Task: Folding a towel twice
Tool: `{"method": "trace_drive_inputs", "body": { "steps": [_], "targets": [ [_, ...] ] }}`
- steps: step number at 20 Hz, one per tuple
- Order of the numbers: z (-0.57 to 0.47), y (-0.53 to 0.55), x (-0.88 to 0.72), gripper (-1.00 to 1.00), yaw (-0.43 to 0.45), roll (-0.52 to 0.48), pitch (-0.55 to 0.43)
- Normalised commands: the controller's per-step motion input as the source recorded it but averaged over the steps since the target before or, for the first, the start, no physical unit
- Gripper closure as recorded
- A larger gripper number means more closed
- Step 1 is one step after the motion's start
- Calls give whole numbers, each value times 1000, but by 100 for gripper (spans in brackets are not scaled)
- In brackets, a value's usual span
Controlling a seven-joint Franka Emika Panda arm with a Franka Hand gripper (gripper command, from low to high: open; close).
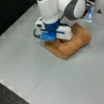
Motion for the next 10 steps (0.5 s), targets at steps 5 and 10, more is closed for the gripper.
{"method": "trace_drive_inputs", "body": {
  "steps": [5, 10],
  "targets": [
    [116, -63, -94, -100, -2, -133, -17],
    [354, -71, -166, -100, 57, -193, 80]
  ]
}}
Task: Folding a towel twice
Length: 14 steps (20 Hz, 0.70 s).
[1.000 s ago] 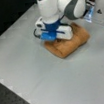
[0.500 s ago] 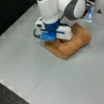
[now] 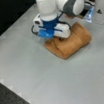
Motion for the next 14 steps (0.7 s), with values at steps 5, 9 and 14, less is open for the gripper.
{"method": "trace_drive_inputs", "body": {
  "steps": [5, 9, 14],
  "targets": [
    [313, 14, -158, -100, 65, -155, 133],
    [387, 119, -109, -100, 67, -76, 184],
    [342, 166, -9, -100, 31, 80, 154]
  ]
}}
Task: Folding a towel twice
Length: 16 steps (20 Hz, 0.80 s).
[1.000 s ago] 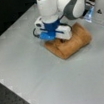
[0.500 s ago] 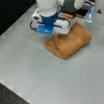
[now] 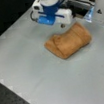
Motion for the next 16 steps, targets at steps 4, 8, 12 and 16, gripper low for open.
{"method": "trace_drive_inputs", "body": {
  "steps": [4, 8, 12, 16],
  "targets": [
    [188, 240, 66, -100, -42, 200, 18],
    [172, 386, 51, -100, -54, 183, -13],
    [164, 471, 4, -100, -68, 77, 69],
    [177, 645, 15, -100, -254, -189, -41]
  ]
}}
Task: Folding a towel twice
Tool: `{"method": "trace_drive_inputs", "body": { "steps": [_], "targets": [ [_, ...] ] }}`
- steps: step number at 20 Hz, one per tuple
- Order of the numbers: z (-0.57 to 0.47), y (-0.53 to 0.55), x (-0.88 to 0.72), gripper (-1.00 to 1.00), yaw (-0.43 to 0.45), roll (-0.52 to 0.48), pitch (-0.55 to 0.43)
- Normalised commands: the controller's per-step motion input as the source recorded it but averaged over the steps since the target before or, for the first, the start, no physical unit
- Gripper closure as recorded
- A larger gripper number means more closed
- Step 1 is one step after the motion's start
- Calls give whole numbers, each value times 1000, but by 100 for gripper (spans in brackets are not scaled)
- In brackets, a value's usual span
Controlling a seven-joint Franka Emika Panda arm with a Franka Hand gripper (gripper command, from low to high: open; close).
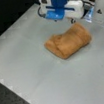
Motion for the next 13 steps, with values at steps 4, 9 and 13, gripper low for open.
{"method": "trace_drive_inputs", "body": {
  "steps": [4, 9, 13],
  "targets": [
    [164, 648, -22, -100, -255, -198, -2],
    [113, 441, 16, -100, -239, -102, 58],
    [155, 175, 88, -100, -182, -21, 103]
  ]
}}
